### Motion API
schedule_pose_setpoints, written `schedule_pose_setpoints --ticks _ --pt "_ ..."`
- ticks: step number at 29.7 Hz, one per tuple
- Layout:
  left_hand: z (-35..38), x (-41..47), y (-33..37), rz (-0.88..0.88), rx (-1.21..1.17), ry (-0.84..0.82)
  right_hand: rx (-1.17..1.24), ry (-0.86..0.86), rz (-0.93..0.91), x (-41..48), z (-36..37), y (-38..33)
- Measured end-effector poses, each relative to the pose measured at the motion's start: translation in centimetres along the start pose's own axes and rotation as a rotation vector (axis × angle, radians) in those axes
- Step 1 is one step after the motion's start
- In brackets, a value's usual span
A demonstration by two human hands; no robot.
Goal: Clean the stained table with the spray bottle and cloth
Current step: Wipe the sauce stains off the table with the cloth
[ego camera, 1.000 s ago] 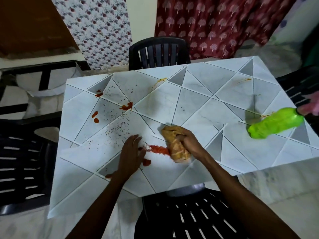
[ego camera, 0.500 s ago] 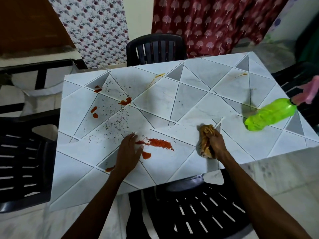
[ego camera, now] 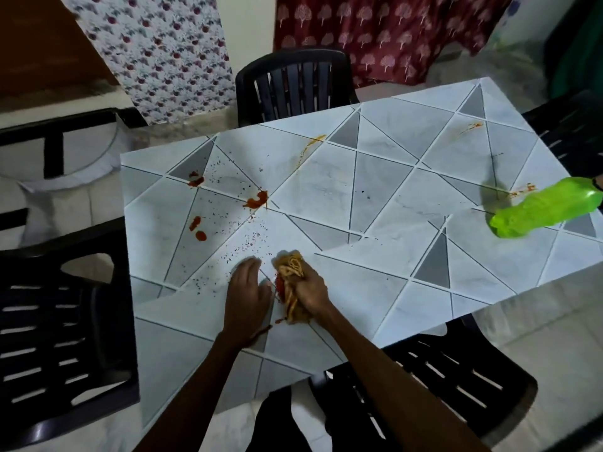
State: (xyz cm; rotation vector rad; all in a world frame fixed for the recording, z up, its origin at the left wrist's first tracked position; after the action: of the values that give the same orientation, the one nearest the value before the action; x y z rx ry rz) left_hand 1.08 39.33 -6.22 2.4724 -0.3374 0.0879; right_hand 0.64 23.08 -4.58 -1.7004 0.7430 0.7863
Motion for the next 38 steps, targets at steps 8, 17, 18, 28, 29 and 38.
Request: schedule_pose_setpoints --ticks 8,17,18,28,29,38 --pt "0.3 0.4 -0.8 0.031 -0.025 -0.039 0.212 0.077 0.004 -1.9 -8.4 -1.8" --pt "1.8 2.8 1.4 0.144 -0.027 -0.068 0.333 0.481 -0.04 0.6 -26.3 -1.6" --pt "2.0 2.9 1.4 0.159 -0.012 -0.075 0.311 0.494 -0.04 1.3 -26.9 -1.5" --pt "2.0 2.8 1.0 0.122 0.012 -0.105 0.033 0.2 0.017 5.5 -13.0 -2.2" --pt "2.0 2.7 1.1 0.125 0.01 -0.1 -0.017 0.146 0.014 5.0 -10.7 -2.1" --pt "2.0 2.6 2.6 0.171 0.017 -0.083 0.084 -0.007 -0.047 -0.1 -7.7 1.0"
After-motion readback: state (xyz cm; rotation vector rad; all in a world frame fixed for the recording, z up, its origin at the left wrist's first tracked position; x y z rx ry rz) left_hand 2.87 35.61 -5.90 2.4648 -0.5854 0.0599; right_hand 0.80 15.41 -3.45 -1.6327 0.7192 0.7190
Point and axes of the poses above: each hand's wrist, its own x-axis towards the middle knuckle, its own z-axis out of the palm, y = z × x, the point moved 8 cm from there along x, towards the middle knuckle, and after that the axes turned 15 degrees about z, right-handed, at the moved point
